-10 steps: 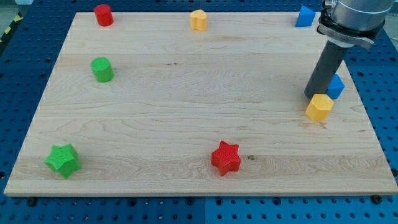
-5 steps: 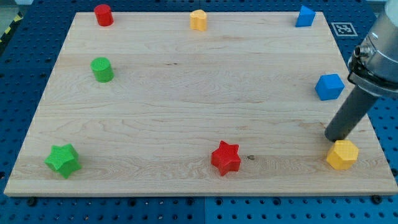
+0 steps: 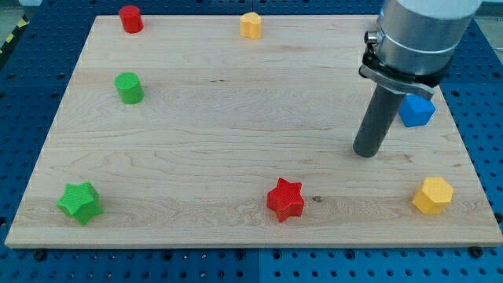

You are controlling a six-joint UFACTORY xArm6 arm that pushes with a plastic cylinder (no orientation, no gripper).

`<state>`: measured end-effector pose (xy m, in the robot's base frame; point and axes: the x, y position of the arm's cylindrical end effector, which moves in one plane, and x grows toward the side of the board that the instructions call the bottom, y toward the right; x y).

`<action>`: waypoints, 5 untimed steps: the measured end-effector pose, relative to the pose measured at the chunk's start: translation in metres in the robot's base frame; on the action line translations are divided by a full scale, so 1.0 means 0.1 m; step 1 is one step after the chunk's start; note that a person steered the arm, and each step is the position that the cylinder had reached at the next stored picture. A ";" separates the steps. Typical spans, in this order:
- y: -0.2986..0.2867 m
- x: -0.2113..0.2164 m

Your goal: Slide the yellow hexagon towards the bottom right

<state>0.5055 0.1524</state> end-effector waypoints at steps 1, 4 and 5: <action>-0.01 0.32; 0.18 0.63; 0.37 0.63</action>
